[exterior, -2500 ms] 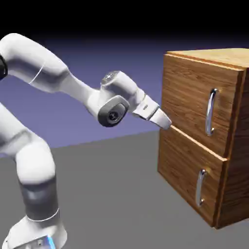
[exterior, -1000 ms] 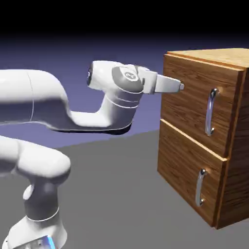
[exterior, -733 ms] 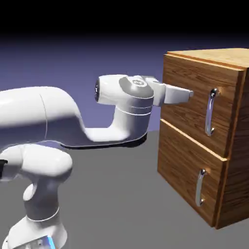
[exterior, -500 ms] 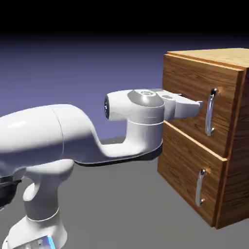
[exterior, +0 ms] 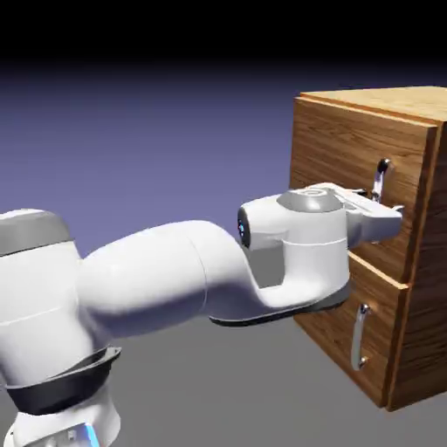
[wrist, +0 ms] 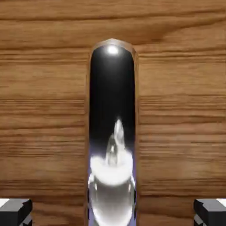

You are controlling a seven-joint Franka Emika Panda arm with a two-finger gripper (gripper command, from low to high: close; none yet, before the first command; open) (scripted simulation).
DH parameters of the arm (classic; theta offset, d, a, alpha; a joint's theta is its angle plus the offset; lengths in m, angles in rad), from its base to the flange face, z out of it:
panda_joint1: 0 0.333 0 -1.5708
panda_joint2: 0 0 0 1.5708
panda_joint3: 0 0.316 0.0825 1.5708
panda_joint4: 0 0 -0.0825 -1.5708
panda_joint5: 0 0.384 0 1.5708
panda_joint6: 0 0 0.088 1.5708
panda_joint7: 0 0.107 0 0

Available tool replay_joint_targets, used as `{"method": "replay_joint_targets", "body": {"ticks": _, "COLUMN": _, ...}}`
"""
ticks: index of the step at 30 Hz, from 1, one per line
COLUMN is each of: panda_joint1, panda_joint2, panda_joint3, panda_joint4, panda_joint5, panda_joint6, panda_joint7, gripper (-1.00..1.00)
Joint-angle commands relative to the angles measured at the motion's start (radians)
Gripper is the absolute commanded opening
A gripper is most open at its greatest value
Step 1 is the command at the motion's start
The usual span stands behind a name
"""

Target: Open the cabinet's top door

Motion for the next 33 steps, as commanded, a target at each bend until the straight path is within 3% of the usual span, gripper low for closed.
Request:
{"method": "replay_joint_targets", "body": {"ticks": 1, "panda_joint1": -0.036, "panda_joint2": 0.016, "panda_joint3": 0.021, "panda_joint4": -0.035, "panda_joint5": 0.001, "panda_joint6": -0.026, "panda_joint7": 0.025, "gripper": -1.00}}
{"method": "replay_joint_targets", "body": {"ticks": 11, "panda_joint1": -0.359, "panda_joint2": 0.201, "panda_joint3": 0.264, "panda_joint4": -0.256, "panda_joint5": 0.029, "panda_joint6": -0.160, "panda_joint7": 0.287, "gripper": -1.00}}
{"method": "replay_joint_targets", "body": {"ticks": 26, "panda_joint1": -0.836, "panda_joint2": 0.156, "panda_joint3": 0.798, "panda_joint4": -0.583, "panda_joint5": 0.446, "panda_joint6": -0.347, "panda_joint7": 0.284, "gripper": -1.00}}
{"method": "replay_joint_targets", "body": {"ticks": 33, "panda_joint1": -0.933, "panda_joint2": 0.054, "panda_joint3": 1.027, "panda_joint4": -0.692, "panda_joint5": 0.727, "panda_joint6": -0.436, "panda_joint7": 0.202, "gripper": -1.00}}
